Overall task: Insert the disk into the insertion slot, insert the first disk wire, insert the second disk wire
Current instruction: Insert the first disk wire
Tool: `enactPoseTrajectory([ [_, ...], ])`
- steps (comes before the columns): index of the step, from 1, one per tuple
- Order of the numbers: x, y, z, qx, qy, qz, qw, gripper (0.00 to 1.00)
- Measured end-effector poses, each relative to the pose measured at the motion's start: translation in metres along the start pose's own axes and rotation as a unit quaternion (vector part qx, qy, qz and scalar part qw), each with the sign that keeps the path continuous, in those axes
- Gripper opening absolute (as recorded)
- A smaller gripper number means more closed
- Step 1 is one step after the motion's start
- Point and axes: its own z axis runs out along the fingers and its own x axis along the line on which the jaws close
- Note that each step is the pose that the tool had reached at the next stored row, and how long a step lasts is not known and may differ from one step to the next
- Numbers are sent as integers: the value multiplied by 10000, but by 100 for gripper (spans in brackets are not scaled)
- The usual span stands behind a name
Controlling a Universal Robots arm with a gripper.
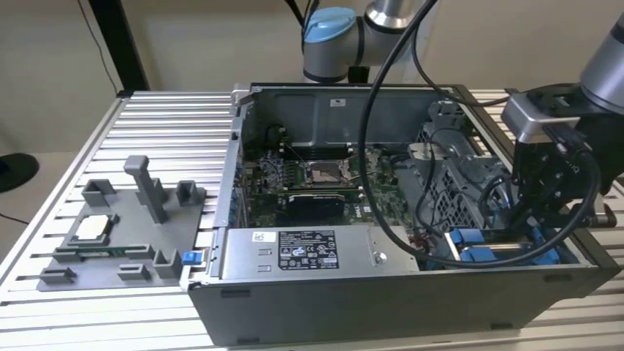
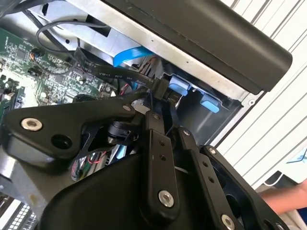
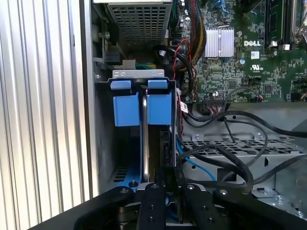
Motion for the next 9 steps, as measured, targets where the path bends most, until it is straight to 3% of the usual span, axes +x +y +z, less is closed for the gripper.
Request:
enactPoseTrajectory([
  [9,1,0,71,-39,9,1,10000,0],
])
